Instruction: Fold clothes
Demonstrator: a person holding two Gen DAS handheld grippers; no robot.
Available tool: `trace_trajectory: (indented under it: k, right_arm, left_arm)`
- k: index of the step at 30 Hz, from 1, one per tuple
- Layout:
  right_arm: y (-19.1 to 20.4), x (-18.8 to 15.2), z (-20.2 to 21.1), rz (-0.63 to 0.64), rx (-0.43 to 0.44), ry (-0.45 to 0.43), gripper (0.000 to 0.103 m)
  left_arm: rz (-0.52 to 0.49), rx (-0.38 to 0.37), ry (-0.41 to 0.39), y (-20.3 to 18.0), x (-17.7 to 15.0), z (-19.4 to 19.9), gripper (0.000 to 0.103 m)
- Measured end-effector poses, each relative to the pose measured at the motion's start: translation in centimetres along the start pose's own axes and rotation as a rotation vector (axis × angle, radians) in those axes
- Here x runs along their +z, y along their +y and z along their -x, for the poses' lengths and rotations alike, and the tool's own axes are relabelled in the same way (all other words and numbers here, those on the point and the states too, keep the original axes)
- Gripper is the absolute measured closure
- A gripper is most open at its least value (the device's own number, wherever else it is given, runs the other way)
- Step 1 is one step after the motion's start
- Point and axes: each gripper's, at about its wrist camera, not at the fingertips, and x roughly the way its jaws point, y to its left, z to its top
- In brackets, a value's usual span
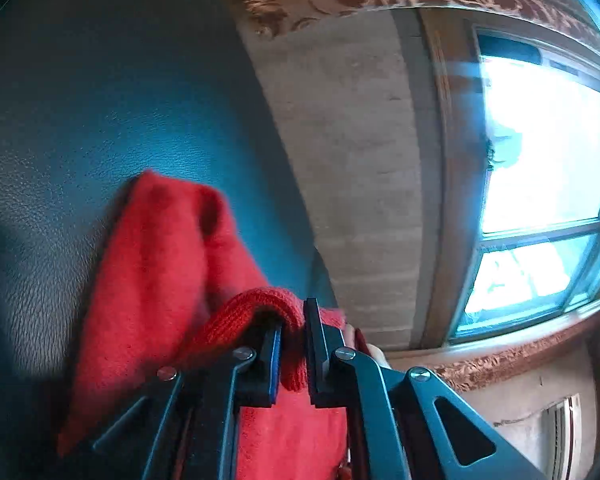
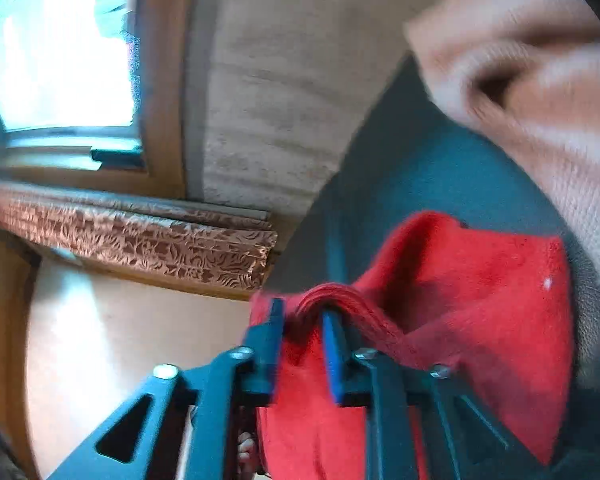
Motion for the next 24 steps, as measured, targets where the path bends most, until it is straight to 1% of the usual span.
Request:
trace_trajectory:
  k: [1,3,6,8,12,13,14,16,18,19,20,21,22,23,24]
  right_arm:
    - [-0.2,-0.1,-0.1,0.003,0.007,-0.001,0.056]
    - [-0.7,-0.2,-0.2,0.009,0.021,-0.002,0.056]
    - [-0.5,-0.3,0.4,0.027,0.037,0.002,0.048]
    - [1.0,-0.6,0.7,0.086,0.008,0.004,0.043]
    - [5.0,-2.0,0.2,0.291,-0.089,0.031,0.042]
    - [5.8,-2.4,0.1,0.339,-0.11,0.041,0.041]
    - [6.8,-3.0,-0.6,0.395,-0.139,0.051,0.04]
    - [8.9,-4.3,-2.2,0.516,-0.209,0.068,0.038]
    - [9.8,-5.6,-3.8,0.655,-0.349,0.065,0.036]
    - [10.2,-6.2,-4.6,0.724,-0.421,0.063,0.036]
    - [9.8,-6.6,-5.2,0.76,-0.481,0.068,0.035]
    - [9.3,-7.0,-5.8,0.791,-0.539,0.073,0.035]
    - [8.0,-7.6,-5.8,0.793,-0.569,0.081,0.035]
    - [6.5,-8.2,-5.8,0.792,-0.595,0.089,0.034]
    - [6.2,-8.7,-5.0,0.792,-0.577,0.084,0.035]
  left_arm:
    - [-0.008,0.012,-0.002,0.0,-0.1,-0.3,0.092]
    - [-0.044,0.034,-0.01,-0.8,-0.2,-0.2,0.09]
    - [-0.1,0.061,-0.05,-2.3,-0.6,0.8,0.084]
    - [-0.137,0.054,-0.099,-3.5,-1.0,2.0,0.08]
    - [-0.168,0.038,-0.191,-5.1,-1.3,4.3,0.075]
    - [-0.189,0.056,-0.196,-5.5,-1.6,4.1,0.075]
    - [-0.22,0.091,-0.188,-5.8,-1.8,3.5,0.075]
    - [-0.28,0.185,-0.154,-6.0,-2.3,2.0,0.075]
    - [-0.339,0.304,-0.11,-4.9,-3.0,0.5,0.075]
    - [-0.371,0.363,-0.096,-4.2,-3.5,-0.1,0.077]
    - [-0.402,0.402,-0.099,-3.6,-4.2,-0.4,0.079]
    - [-0.433,0.431,-0.107,-3.0,-4.9,-0.5,0.091]
    - [-0.461,0.431,-0.131,-2.4,-5.6,0.0,0.099]
    - [-0.476,0.426,-0.148,-1.9,-6.1,0.6,0.1]
    - [-0.455,0.408,-0.148,-1.4,-6.5,1.2,0.101]
